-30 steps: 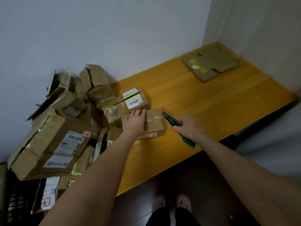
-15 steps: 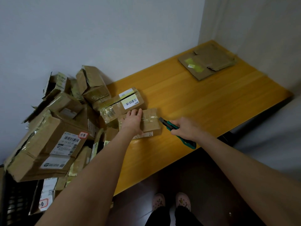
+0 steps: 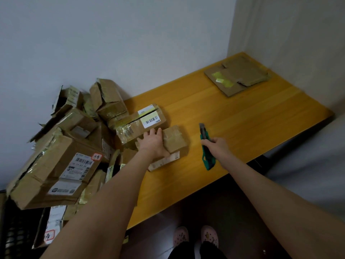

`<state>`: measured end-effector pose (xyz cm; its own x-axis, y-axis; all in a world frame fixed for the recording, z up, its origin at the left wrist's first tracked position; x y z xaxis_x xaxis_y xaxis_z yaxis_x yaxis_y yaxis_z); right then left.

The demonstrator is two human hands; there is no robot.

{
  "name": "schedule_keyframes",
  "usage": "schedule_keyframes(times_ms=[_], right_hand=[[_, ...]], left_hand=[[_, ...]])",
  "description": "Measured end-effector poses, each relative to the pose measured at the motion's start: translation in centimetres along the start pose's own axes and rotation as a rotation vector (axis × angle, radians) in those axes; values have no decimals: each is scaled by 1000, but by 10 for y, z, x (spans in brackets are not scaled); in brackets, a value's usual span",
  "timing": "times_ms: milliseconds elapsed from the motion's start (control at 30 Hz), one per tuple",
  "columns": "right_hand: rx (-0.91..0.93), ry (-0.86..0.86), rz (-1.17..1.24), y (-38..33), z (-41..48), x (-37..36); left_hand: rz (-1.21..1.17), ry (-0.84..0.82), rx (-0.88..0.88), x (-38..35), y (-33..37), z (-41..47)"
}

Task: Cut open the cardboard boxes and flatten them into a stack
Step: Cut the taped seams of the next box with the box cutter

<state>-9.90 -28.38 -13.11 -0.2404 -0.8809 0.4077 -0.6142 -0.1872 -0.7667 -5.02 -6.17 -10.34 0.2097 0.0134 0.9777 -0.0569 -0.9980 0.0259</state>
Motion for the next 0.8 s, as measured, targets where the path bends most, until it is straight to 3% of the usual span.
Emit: schedule_keyframes(times_ms=[100,267,400,500,633,800], right_hand=[[-154,-76,213,-8,-8,-21],[-129,-133,340,-33,-13,-47],[-28,-124,263,-43,-8,-51],[53,-100,141,-50,-5,-54],[211,-46,-54,-61,-4,-62],[278,-108,-61,-73,1,-56]], left_hand=[[-182,28,162,3,6,-7],[-455,229,280,23,15,-11],[-648,172,279,27,4,-13],[-771,281,355,23,-12,-18],[-742,369,413,27,-17,-21],[-531,460,293,43,-17,-20]])
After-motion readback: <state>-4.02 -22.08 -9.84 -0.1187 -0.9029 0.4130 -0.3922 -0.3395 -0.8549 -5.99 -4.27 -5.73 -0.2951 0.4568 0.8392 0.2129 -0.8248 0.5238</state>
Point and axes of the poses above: each hand's wrist, its own z-axis towards the middle knuckle, its own x-axis out of the back of the hand, y = z × x, the point moved 5 cm from there along z, towards the middle knuckle, and after that the axes turned 13 degrees about y, right-handed, at the moved point
